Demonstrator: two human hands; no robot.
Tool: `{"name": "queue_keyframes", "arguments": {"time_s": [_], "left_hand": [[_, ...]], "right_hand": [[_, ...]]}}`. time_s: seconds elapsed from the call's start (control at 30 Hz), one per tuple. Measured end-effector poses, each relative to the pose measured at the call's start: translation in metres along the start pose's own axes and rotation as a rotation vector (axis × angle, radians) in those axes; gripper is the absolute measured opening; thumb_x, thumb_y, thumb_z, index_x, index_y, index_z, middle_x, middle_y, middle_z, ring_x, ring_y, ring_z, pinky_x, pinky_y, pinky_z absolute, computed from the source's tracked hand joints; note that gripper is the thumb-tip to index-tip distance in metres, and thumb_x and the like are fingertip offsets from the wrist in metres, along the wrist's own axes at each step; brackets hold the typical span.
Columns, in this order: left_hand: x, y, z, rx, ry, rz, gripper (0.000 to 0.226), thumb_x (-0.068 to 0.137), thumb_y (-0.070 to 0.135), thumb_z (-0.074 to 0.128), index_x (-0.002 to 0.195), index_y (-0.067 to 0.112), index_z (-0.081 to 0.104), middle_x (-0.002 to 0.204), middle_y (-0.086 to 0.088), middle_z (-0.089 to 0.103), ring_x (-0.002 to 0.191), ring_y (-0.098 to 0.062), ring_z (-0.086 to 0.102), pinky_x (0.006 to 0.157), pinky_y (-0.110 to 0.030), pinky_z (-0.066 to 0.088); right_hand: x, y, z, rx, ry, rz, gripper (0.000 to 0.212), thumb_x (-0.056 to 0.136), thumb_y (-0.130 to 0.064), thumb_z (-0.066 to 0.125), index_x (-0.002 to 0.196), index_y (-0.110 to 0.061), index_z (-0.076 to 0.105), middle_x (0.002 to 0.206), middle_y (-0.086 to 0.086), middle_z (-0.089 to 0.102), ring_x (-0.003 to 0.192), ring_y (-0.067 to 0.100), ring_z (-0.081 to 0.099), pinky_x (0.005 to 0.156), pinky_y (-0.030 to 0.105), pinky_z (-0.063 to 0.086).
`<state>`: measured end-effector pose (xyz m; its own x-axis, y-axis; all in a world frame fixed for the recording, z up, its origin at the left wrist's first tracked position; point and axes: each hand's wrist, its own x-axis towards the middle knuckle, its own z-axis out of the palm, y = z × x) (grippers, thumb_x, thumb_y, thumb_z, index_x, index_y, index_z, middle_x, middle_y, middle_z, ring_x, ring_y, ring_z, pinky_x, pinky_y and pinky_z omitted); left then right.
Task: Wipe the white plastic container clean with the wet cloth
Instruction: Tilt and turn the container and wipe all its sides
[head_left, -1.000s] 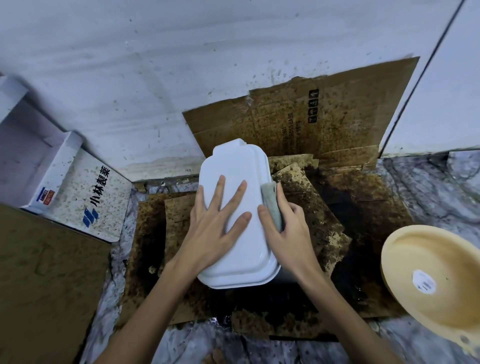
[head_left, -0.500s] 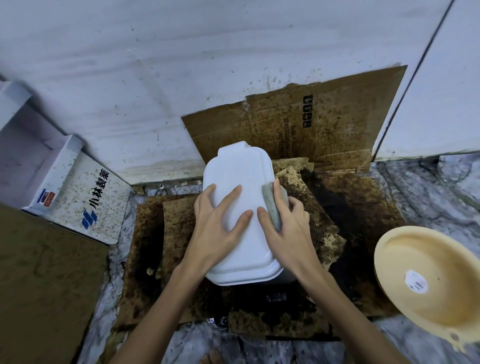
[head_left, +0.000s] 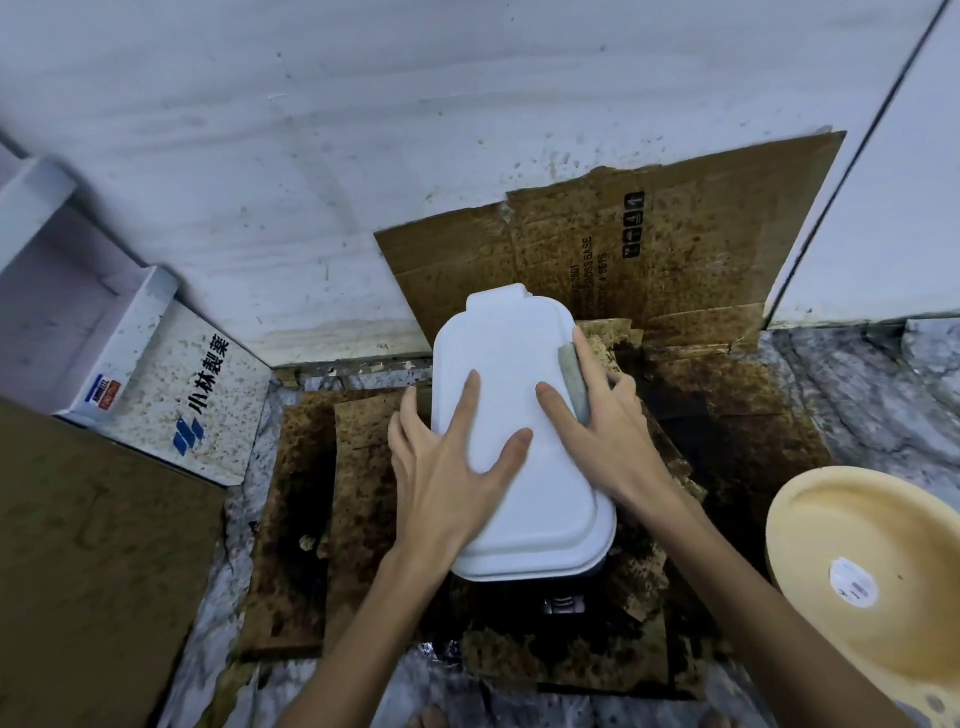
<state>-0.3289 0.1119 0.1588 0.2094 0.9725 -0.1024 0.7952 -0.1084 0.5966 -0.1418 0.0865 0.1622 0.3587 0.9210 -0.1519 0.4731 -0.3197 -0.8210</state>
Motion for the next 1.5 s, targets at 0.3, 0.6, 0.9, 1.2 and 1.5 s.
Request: {"name": "queue_keyframes", "arguments": {"time_s": [0.3,0.6,0.9,1.2,1.5], "left_hand": [[-0.019,0.004,0.014,-0.105,-0.044,-0.109,0.095,0.068,0.108,0.031,0.145,0.081,-0.017,0.168,0.010,0.011,0.106,-0.026,0.063,0.069,-0.029,0.044],[-0.027,0.011,0.018,-0.063,0.027,-0.146,0.090,0.069,0.108,0.025,0.144,0.082,-0.017,0.103,0.010,0.043,0.071,-0.010,0.051,0.056,-0.022,0.032],[-0.020,0.002,0.013,-0.102,-0.008,-0.126,0.089,0.069,0.105,0.036,0.142,0.085,-0.012,0.102,0.000,0.047,0.074,-0.020,0.061,0.060,-0.028,0.044],[-0.015,-0.012,0.001,-0.133,-0.054,-0.075,0.091,0.071,0.102,0.043,0.143,0.085,-0.010,0.106,0.000,0.049,0.081,-0.017,0.060,0.063,-0.028,0.042],[-0.015,-0.009,0.009,-0.132,-0.057,-0.076,0.094,0.068,0.105,0.044,0.142,0.086,-0.010,0.105,0.003,0.048,0.078,-0.017,0.062,0.063,-0.028,0.046]], "right_hand": [[0.042,0.004,-0.022,0.032,-0.046,0.019,0.074,0.099,-0.073,0.045,0.160,-0.065,0.004,0.149,0.014,0.037,0.138,0.039,0.044,0.118,0.055,0.037],[0.099,0.004,-0.032,0.008,-0.082,-0.079,0.058,0.098,-0.069,0.052,0.151,-0.054,0.036,0.132,0.004,0.055,0.130,0.026,0.048,0.110,0.049,0.042],[0.111,0.006,-0.030,0.006,-0.068,-0.140,0.052,0.093,-0.064,0.063,0.140,-0.047,0.047,0.125,-0.009,0.064,0.119,0.022,0.058,0.102,0.051,0.051],[0.111,0.005,-0.035,-0.043,-0.210,-0.228,0.062,0.085,-0.081,0.057,0.140,-0.081,0.028,0.111,-0.001,0.052,0.103,0.003,0.046,0.076,0.024,0.035],[0.126,0.015,-0.047,-0.066,-0.368,-0.277,0.059,0.086,-0.077,0.059,0.141,-0.073,0.039,0.144,-0.005,0.048,0.137,0.019,0.034,0.100,0.036,0.033]]}}
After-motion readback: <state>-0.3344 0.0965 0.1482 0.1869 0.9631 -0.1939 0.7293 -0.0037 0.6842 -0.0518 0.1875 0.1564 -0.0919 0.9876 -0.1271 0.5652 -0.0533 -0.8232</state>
